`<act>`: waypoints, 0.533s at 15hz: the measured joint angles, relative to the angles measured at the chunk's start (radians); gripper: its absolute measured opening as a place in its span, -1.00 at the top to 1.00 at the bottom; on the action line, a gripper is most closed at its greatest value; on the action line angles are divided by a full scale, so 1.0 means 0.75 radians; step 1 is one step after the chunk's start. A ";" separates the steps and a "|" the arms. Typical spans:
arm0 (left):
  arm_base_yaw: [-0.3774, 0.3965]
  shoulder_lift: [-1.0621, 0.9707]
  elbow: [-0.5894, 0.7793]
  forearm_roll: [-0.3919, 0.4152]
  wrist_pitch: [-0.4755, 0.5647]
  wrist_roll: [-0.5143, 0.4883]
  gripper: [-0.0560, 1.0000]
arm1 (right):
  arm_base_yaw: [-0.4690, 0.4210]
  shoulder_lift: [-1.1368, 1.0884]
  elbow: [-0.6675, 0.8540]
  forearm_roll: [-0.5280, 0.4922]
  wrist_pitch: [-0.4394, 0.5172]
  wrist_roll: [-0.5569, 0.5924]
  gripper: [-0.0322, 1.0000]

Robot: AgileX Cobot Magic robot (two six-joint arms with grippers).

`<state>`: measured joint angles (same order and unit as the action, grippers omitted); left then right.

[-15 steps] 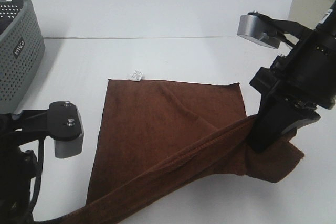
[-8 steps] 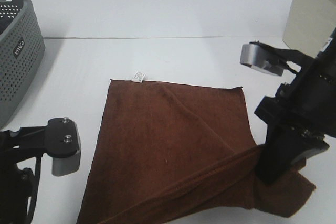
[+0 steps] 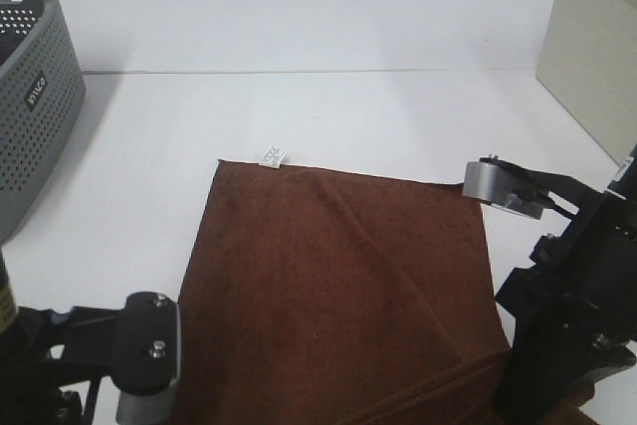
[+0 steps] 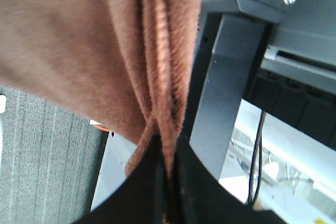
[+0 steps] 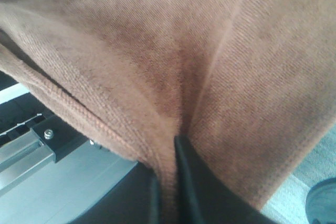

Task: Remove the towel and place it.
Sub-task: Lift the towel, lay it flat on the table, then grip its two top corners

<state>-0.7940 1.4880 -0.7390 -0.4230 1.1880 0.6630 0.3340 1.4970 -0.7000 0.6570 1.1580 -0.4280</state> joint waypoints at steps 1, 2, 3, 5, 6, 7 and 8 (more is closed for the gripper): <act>-0.021 0.027 -0.017 0.004 0.005 0.000 0.89 | 0.000 0.000 0.000 0.009 -0.001 -0.013 0.72; -0.036 0.047 -0.039 0.007 0.013 0.000 0.89 | 0.000 0.000 0.000 0.015 -0.004 -0.019 0.65; -0.039 0.059 -0.065 0.011 0.016 -0.007 0.89 | 0.000 0.000 0.000 0.017 -0.004 -0.025 0.58; -0.039 0.071 -0.105 0.013 0.019 -0.039 0.89 | 0.000 0.000 0.000 0.017 -0.004 -0.031 0.48; -0.039 0.072 -0.116 0.016 0.019 -0.041 0.89 | 0.000 0.000 0.000 0.017 -0.004 -0.035 0.44; -0.039 0.073 -0.120 0.015 0.019 -0.044 0.89 | 0.000 0.000 0.000 0.017 -0.004 -0.041 0.42; -0.039 0.073 -0.120 0.012 0.020 -0.045 0.89 | 0.000 0.000 0.000 0.017 0.003 -0.041 0.38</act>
<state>-0.8230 1.5430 -0.8290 -0.4140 1.2030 0.6290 0.3340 1.4970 -0.7000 0.6700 1.1600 -0.4590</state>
